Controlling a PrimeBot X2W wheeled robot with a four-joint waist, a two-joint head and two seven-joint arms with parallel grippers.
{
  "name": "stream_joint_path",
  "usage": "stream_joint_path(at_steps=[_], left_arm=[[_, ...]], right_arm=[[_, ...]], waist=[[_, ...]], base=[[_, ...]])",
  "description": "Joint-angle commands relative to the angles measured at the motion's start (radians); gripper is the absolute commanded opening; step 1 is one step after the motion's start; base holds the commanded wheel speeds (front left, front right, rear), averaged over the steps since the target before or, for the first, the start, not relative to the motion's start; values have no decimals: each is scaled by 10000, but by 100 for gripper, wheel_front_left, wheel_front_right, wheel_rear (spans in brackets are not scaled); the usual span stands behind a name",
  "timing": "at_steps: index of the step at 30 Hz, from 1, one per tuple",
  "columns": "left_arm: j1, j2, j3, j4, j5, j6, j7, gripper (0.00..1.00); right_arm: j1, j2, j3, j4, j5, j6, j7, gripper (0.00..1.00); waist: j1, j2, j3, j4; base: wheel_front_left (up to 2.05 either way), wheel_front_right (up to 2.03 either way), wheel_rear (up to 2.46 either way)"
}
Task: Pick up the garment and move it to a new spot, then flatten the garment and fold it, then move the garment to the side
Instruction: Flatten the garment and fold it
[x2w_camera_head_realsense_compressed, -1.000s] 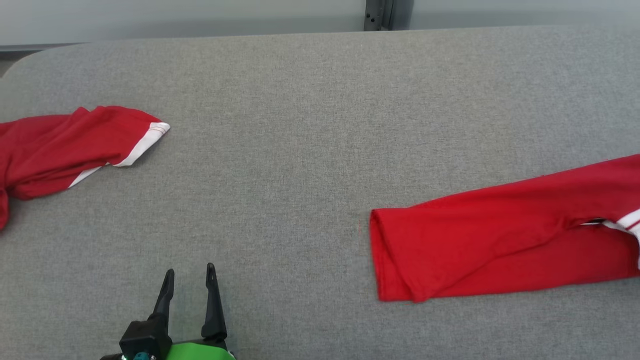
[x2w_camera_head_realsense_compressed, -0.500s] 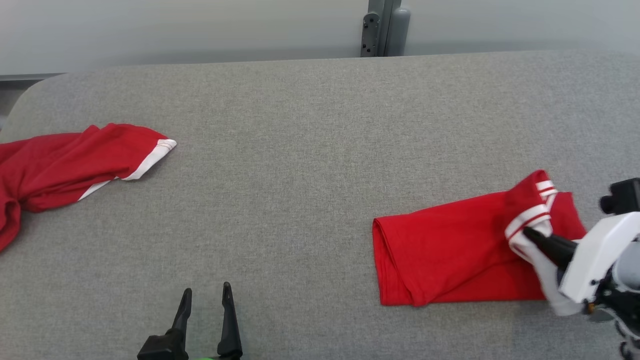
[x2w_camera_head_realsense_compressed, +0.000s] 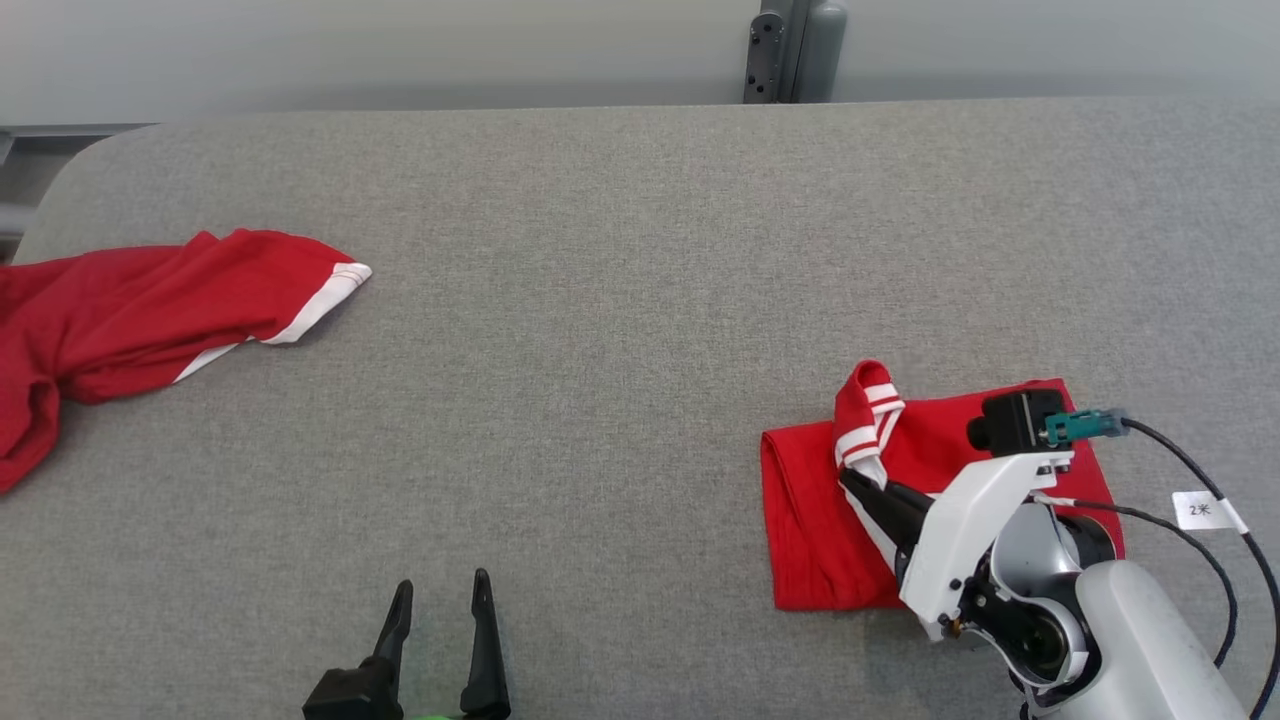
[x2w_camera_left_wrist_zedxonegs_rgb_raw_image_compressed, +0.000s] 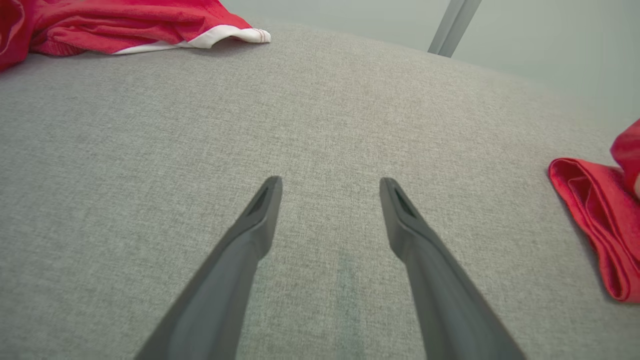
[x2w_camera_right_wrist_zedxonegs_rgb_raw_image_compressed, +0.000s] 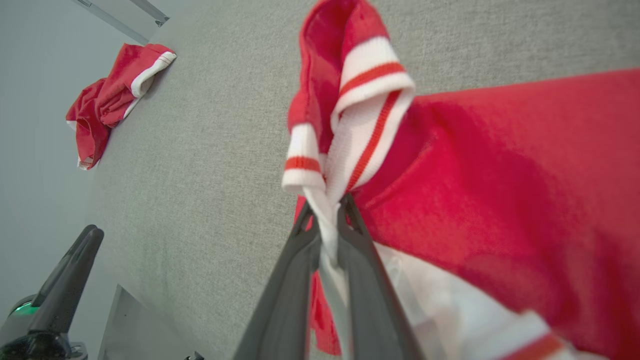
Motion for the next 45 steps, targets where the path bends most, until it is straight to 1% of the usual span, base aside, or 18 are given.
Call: stream_joint_path(at_steps=[1,4,5,6,7,11,13,16,19,22,24,25,27,28,31,36,42,45], left_arm=[[-159,3,-26,28,-47,51,-28,100],[-147,4,-106,44,-110,99,-28,100],[-135,4,-130,42,-137,117,-28,100],[-118,4,-146,35,-155,116,-28,100],[-93,4,-147,21,-155,121,-28,100],[46,5,-76,-10,-83,132,-28,100],[137,5,3,-18,-40,132,-28,100],[227,4,126,-92,8,152,-29,100],[288,4,209,-200,56,171,-29,100],[270,4,261,-261,128,148,-29,100],[182,5,261,-275,189,111,-29,100],[126,5,258,-292,202,96,-29,100],[9,5,250,-324,239,84,-29,100],[-59,5,229,-334,263,78,-29,100],[-166,5,160,-284,287,38,-29,100],[-323,5,141,-215,321,-11,-29,100],[-392,5,145,-217,358,5,-29,100],[-339,5,92,-198,288,27,-29,100]], right_arm=[[-135,40,82,131,-106,4,-129,0],[-213,101,228,461,-202,4,-324,0],[-248,117,283,540,-202,4,-368,24],[-295,121,381,565,-213,4,-436,82],[-313,124,432,564,-201,4,-498,100],[-336,40,267,116,-64,4,-1063,100],[-224,-208,136,-366,-20,4,-1454,100],[139,-709,-143,-1242,-173,4,-1970,100],[521,-1503,-546,-1988,-821,4,-2564,100],[960,-1926,-845,-2228,-1276,4,-3174,100],[1260,-2340,-867,-2150,-1642,4,-3610,100],[1422,-2518,-762,-2050,-1866,2,-3800,57],[1693,-2638,-523,-1723,-2080,4,-4153,16],[1789,-2647,-364,-1532,-2119,4,-4284,0],[1800,-2605,252,-860,-2215,2,-4631,0],[1246,-2201,1561,110,-2299,2,-5177,0],[552,-1836,3061,969,-2534,2,-5469,0],[232,-1589,3558,1269,-2593,4,-5634,0]], waist=[[0,0,-26,48],[0,0,-64,88],[0,0,-76,96],[0,0,-85,97],[0,0,-82,81],[0,0,-105,-5],[0,0,-138,-66],[0,0,-179,-212],[0,0,-154,-390],[0,0,-66,-561],[0,0,28,-636],[0,0,87,-658],[0,0,252,-691],[0,0,328,-694],[0,0,513,-662],[0,0,731,-498],[0,0,824,-209],[0,0,781,-52]], base=[[0,0,0],[0,0,0],[0,0,0],[0,0,0],[0,0,0],[0,0,0],[0,0,0],[0,0,0],[0,0,0],[0,0,0],[0,0,0],[0,0,0],[0,0,0],[0,0,0],[0,0,0],[0,0,0],[0,0,0],[0,0,0]])
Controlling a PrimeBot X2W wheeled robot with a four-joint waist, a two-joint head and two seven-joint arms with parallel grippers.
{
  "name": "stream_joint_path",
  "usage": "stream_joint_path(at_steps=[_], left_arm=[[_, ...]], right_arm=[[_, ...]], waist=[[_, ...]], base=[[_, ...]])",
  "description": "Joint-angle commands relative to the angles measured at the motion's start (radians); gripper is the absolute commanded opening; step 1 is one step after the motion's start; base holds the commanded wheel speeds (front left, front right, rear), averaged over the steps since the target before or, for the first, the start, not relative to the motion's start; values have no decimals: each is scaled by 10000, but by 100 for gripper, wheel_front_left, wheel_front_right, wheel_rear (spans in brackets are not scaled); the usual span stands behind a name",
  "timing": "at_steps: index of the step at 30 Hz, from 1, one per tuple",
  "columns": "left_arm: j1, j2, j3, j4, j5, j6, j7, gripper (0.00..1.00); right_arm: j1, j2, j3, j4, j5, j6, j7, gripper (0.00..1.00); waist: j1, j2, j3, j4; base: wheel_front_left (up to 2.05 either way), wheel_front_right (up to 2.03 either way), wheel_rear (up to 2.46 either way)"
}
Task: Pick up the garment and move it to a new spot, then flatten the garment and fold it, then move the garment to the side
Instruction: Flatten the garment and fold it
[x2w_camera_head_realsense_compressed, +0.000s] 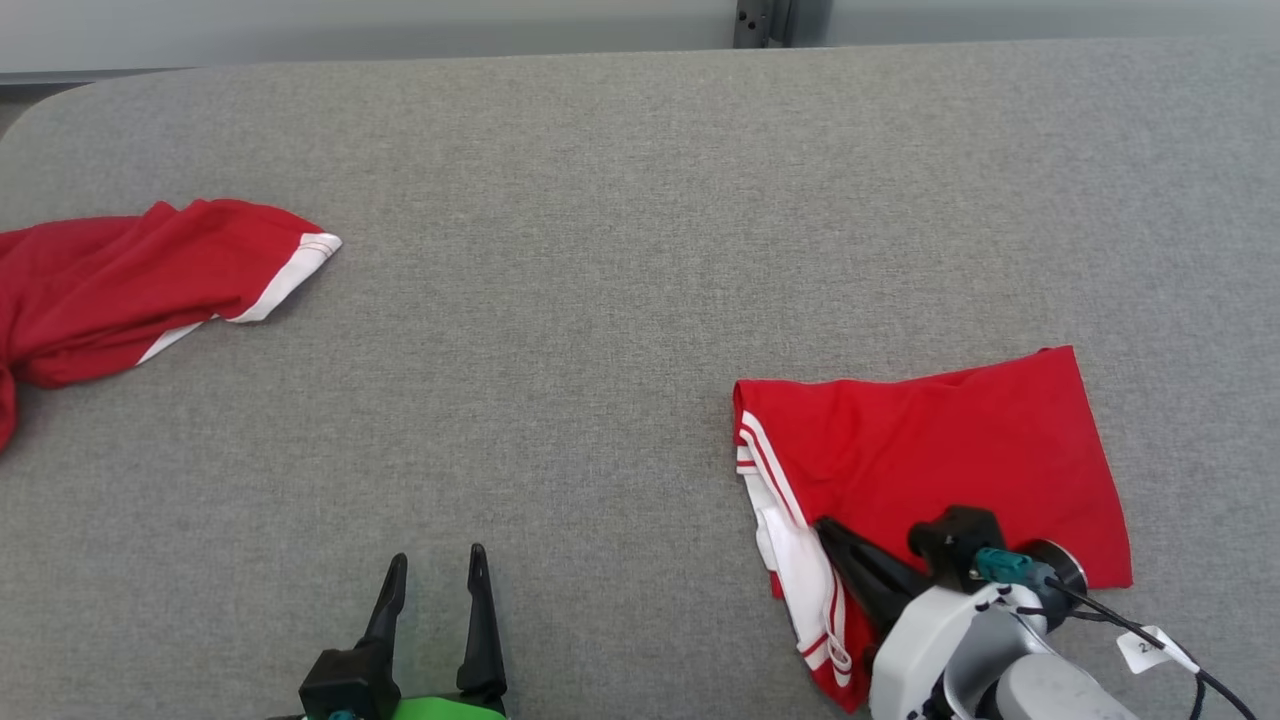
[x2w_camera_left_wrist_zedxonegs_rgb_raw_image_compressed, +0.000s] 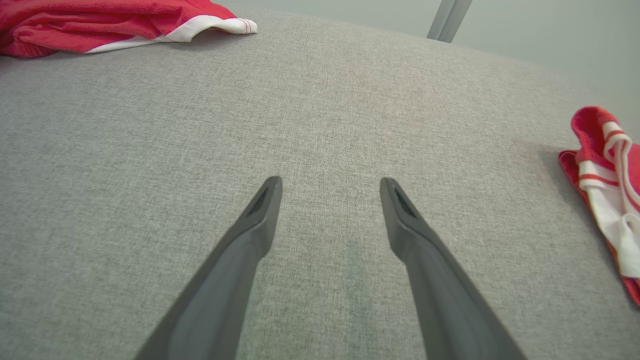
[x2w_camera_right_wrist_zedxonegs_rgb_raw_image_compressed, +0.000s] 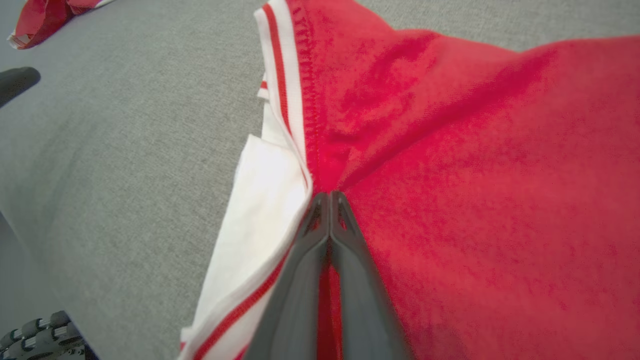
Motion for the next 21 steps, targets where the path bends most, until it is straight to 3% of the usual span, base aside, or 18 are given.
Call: stream_joint_path(at_steps=[1,14,21], left_arm=[[-68,11,-24,12,-82,26,-29,100],[238,14,62,18,-245,45,-29,100],[666,14,724,-53,-69,-50,-29,100]], right_arm=[[-129,150,181,137,69,4,-85,0],[-1139,1008,1007,1588,311,2,-410,0],[-578,404,418,891,338,2,-1041,0]], waist=[[0,0,-47,155],[0,0,-563,467],[0,0,-1539,202]], base=[[0,0,0],[0,0,0],[0,0,0]])
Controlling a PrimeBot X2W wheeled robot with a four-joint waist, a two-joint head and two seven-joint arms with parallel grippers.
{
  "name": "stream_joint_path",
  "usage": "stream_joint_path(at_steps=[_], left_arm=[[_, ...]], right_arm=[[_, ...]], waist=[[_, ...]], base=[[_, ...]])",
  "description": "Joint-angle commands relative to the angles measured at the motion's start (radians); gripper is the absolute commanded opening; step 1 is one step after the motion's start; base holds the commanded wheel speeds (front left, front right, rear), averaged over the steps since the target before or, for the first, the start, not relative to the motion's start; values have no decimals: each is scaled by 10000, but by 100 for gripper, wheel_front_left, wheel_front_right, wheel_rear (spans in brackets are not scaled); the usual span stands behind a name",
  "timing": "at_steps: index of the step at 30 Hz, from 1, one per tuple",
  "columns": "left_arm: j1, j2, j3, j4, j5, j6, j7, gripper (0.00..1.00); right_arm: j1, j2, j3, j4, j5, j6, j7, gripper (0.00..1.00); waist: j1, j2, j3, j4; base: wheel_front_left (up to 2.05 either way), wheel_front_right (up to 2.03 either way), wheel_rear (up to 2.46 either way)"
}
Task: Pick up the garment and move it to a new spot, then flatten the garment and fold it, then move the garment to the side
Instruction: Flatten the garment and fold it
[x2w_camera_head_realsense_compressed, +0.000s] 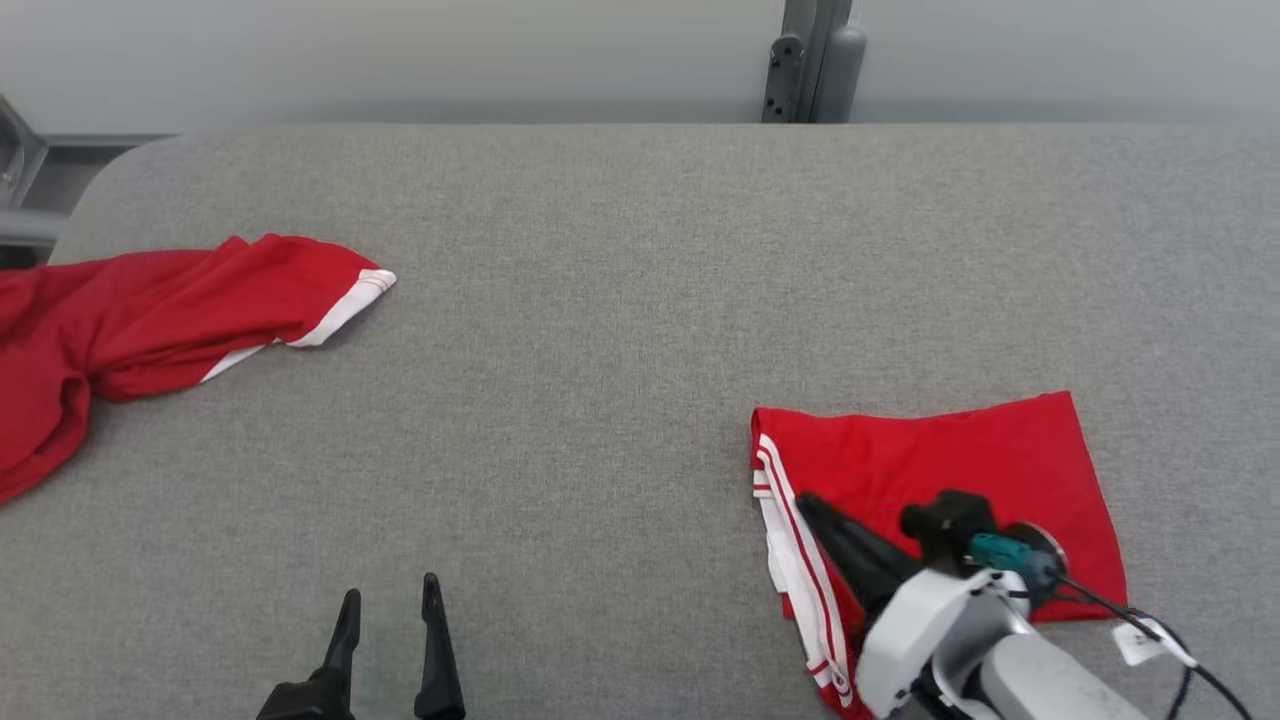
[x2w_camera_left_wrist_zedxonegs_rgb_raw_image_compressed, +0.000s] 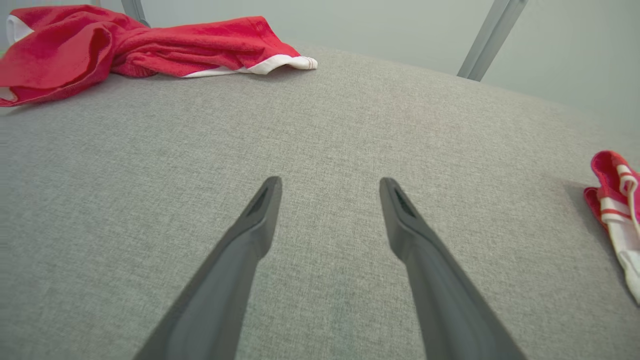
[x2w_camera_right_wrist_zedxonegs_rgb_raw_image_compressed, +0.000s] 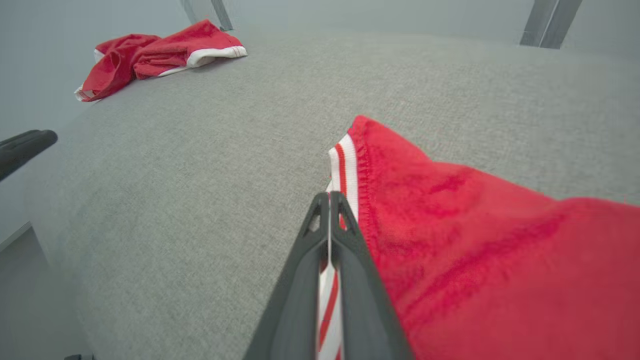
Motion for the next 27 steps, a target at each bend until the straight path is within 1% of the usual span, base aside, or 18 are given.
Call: stream_joint_path(at_steps=[1,2,4,5,6,8,12,13,14,16,21,25,27], left_arm=[[237,16,134,-20,80,-65,-29,100],[329,16,241,-28,77,-88,-29,100],[451,17,436,-73,178,-138,-29,100],[520,16,540,-87,181,-161,-29,100],[572,17,634,-103,210,-192,-29,100],[670,16,769,-136,356,-280,-29,100],[685,17,1047,-90,579,-529,-29,100],[681,19,1121,-84,610,-586,-29,100],[663,19,1167,-92,669,-640,-29,100],[684,19,1286,-59,735,-743,-29,100],[716,19,1501,7,1003,-1143,-29,100],[704,19,1640,109,1196,-1522,-29,100],[650,19,1705,166,1246,-1641,-29,100]], right_arm=[[280,-217,-359,-227,-134,0,-188,0],[430,-345,-707,-424,-232,0,-291,3],[782,-518,-1427,-845,-377,0,-525,41],[966,-587,-1837,-1063,-442,0,-690,73],[1163,-640,-2282,-1202,-493,-1,-787,100],[1547,-782,-3056,-1511,-802,0,-988,100],[2202,-597,-4487,-1693,-987,2,-1380,100],[2358,-566,-4860,-1574,-1079,-4,-1443,100],[2515,-633,-5019,-1484,-1283,-3,-1489,100],[2745,-391,-5410,-1168,-1364,-3,-1589,100],[3062,-157,-5699,-334,-1653,-1,-1680,100],[3125,160,-5963,-162,-1862,-1,-1672,100],[3134,276,-6051,-178,-1937,-1,-1674,100]], waist=[[0,0,-600,-251],[0,0,-734,-318],[0,0,-990,-448],[0,0,-1107,-517],[0,0,-1215,-583],[0,0,-1377,-681],[0,0,-1570,-848],[0,0,-1613,-884],[0,0,-1649,-902],[0,0,-1758,-975],[0,0,-1890,-1064],[0,0,-1907,-1028],[0,0,-1902,-990]], base=[[0,0,0],[0,0,0],[0,0,0],[0,0,0],[0,0,0],[0,0,0],[0,0,0],[0,0,0],[0,0,0],[0,0,0],[0,0,0],[0,0,0],[0,0,0]])
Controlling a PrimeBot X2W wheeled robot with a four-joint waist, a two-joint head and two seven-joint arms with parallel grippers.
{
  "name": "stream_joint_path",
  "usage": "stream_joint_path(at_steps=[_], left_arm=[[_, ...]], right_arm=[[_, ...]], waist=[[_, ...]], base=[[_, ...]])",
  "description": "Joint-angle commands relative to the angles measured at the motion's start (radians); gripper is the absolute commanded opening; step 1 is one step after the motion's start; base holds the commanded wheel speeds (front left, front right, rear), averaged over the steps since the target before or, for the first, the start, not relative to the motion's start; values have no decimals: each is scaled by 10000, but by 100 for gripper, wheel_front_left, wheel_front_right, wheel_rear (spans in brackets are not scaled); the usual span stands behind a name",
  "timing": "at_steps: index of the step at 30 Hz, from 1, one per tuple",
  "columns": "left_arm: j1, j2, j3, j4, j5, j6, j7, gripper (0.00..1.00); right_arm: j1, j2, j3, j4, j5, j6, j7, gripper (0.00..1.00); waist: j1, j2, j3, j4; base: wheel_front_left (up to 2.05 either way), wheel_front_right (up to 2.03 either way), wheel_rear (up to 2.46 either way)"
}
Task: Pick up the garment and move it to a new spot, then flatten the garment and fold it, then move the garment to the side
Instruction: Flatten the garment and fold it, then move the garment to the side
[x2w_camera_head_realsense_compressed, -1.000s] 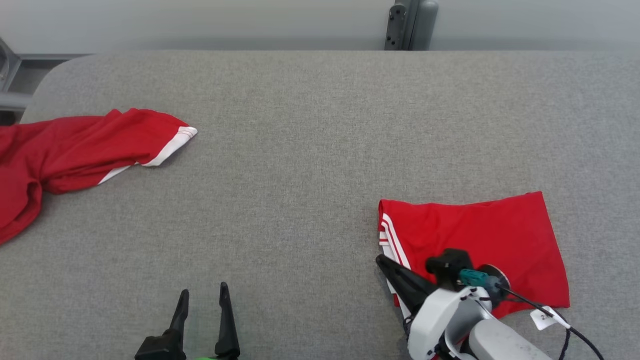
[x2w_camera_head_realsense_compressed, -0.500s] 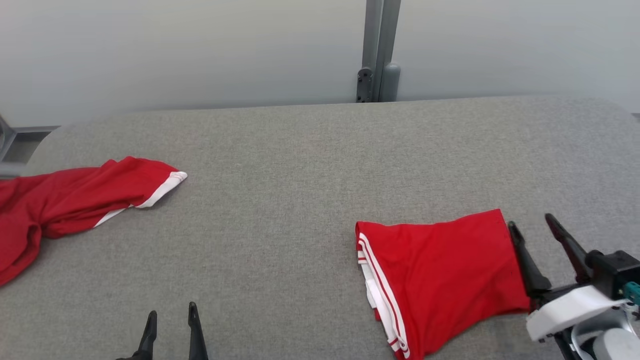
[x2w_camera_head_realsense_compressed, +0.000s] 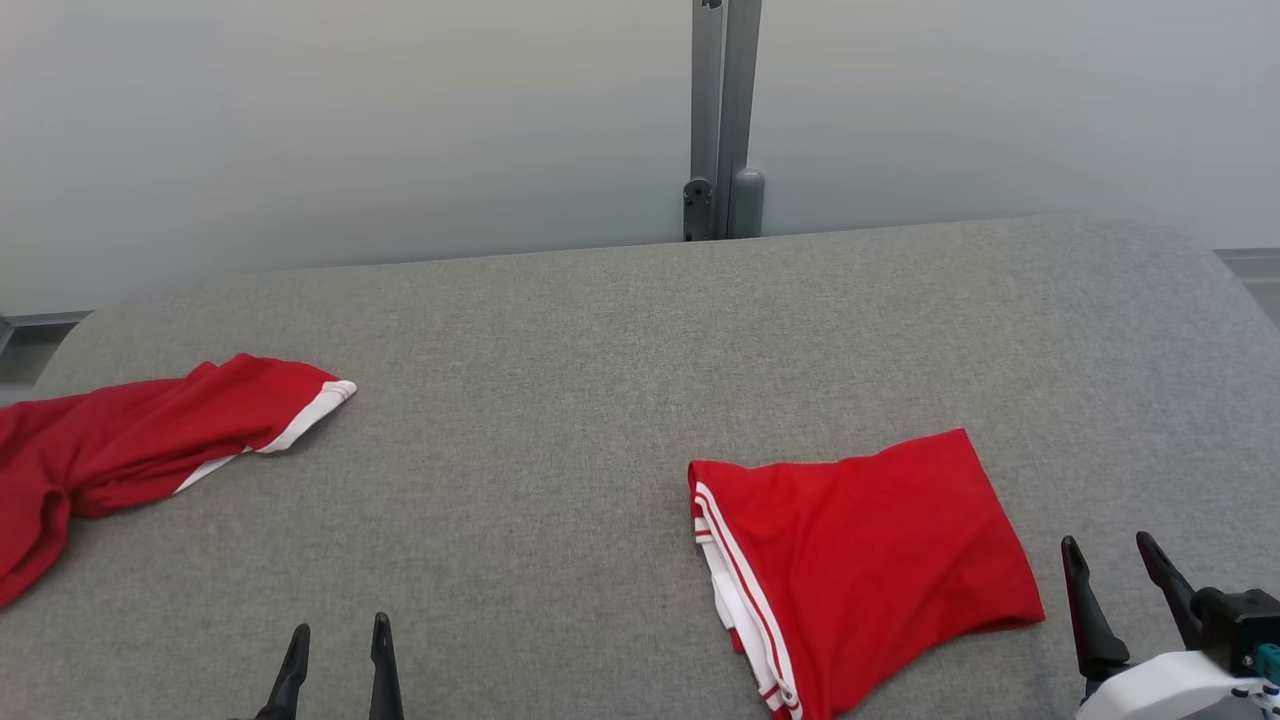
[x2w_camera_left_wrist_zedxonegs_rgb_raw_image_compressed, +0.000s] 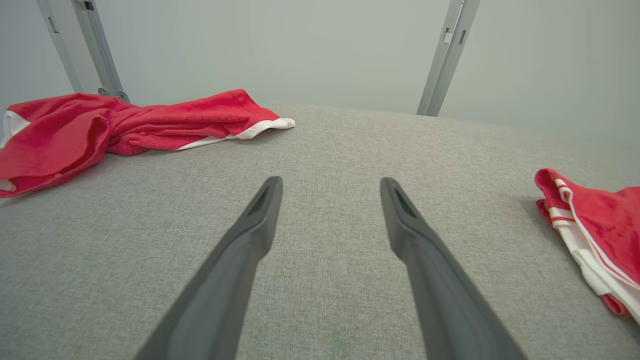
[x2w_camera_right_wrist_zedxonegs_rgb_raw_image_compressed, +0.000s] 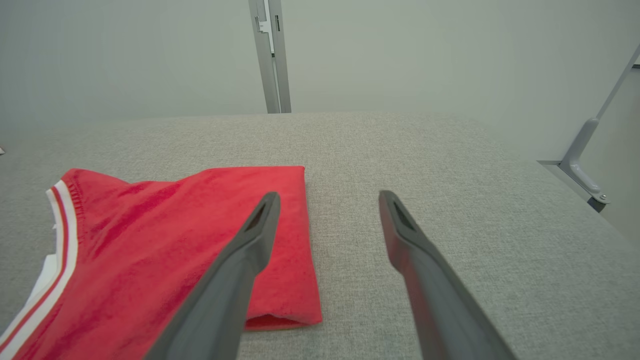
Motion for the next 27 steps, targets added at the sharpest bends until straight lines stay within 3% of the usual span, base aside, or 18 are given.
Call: stream_joint_path(at_steps=[1,8,14,22,27], left_arm=[[25,21,48,32,136,-98,-29,100],[-43,21,124,117,186,-368,-29,100],[49,19,50,86,183,-404,-29,100],[-88,21,-211,102,224,-343,-29,100],[-603,21,-527,114,197,-273,-29,100]], right_arm=[[103,44,-65,0,-116,-3,-40,100],[69,217,-91,-11,-193,-3,-42,100],[-389,-129,458,166,981,-1,364,100],[-1646,-1653,770,-594,3282,0,5258,100],[-2404,-1808,1084,-292,3469,0,6776,100]], waist=[[0,-1,4,46],[0,-1,-27,210],[0,-1,47,300],[0,-1,640,484],[0,-1,1432,848]], base=[[0,0,0],[0,0,0],[0,0,0],[0,0,0],[0,0,0]])
